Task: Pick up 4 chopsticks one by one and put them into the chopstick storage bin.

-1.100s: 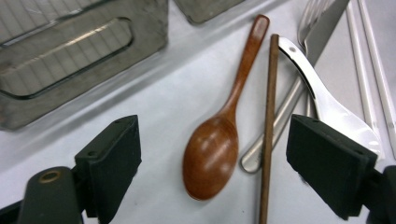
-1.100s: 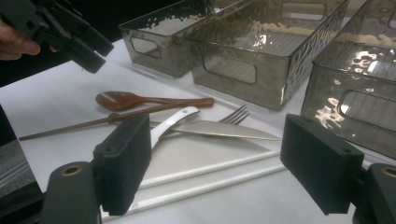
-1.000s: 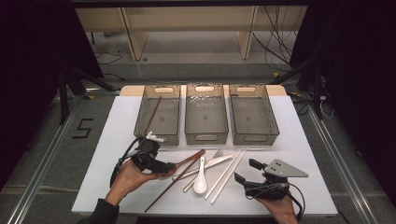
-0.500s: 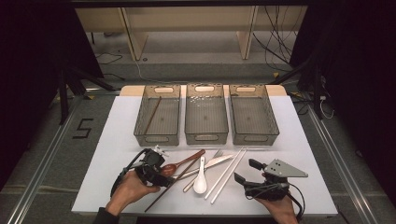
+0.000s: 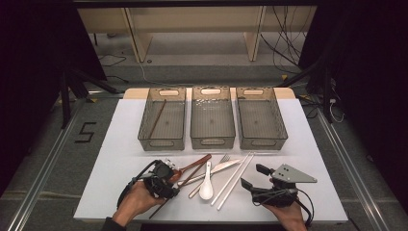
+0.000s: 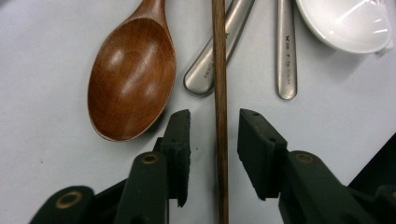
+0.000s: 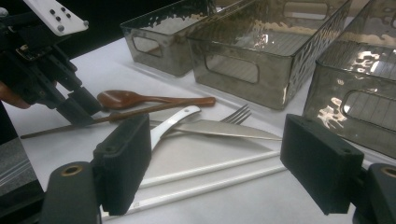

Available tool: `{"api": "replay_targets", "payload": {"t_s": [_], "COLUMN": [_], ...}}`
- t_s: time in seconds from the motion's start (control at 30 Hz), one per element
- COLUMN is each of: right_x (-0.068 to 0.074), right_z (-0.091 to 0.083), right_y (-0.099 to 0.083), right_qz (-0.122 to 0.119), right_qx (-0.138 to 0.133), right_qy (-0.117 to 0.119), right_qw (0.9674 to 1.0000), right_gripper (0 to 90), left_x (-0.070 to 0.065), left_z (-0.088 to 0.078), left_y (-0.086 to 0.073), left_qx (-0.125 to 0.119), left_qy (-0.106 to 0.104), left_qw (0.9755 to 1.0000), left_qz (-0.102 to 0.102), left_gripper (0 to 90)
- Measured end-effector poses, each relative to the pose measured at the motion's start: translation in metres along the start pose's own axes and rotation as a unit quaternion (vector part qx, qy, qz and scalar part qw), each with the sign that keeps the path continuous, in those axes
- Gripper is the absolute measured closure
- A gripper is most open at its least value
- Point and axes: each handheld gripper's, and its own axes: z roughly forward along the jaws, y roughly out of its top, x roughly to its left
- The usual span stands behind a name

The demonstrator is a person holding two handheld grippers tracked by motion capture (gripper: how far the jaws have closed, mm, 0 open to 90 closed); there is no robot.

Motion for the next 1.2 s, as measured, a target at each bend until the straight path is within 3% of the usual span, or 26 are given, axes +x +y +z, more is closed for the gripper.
{"api": "replay_targets", "payload": {"t_s": [0.33, 0.6, 0.87, 1.2], "right_x": [0.0, 0.0, 0.0, 0.0], "right_z": [0.0, 0.0, 0.0, 0.0], "right_y": [0.0, 0.0, 0.0, 0.0], "right_qz": [-0.001, 0.0, -0.001, 0.0], "right_qx": [-0.002, 0.0, 0.001, 0.0], "right_qy": [0.001, 0.001, 0.001, 0.001], "right_qw": [1.0, 1.0, 1.0, 1.0], "right_gripper": [25.4, 25.4, 25.4, 25.4], "left_x": [-0.002, -0.005, -0.005, -0.002], "left_z": [0.006, 0.008, 0.007, -0.01], "left_y": [0.0, 0.0, -0.001, 0.001], "left_qx": [0.008, 0.004, 0.002, -0.034], "left_qy": [0.006, 0.029, 0.028, 0.017], "left_qw": [0.9999, 0.9994, 0.9993, 0.999], "left_qz": [0.007, 0.019, 0.022, 0.022], "left_gripper": [73.3, 81.5, 84.4, 84.7]}}
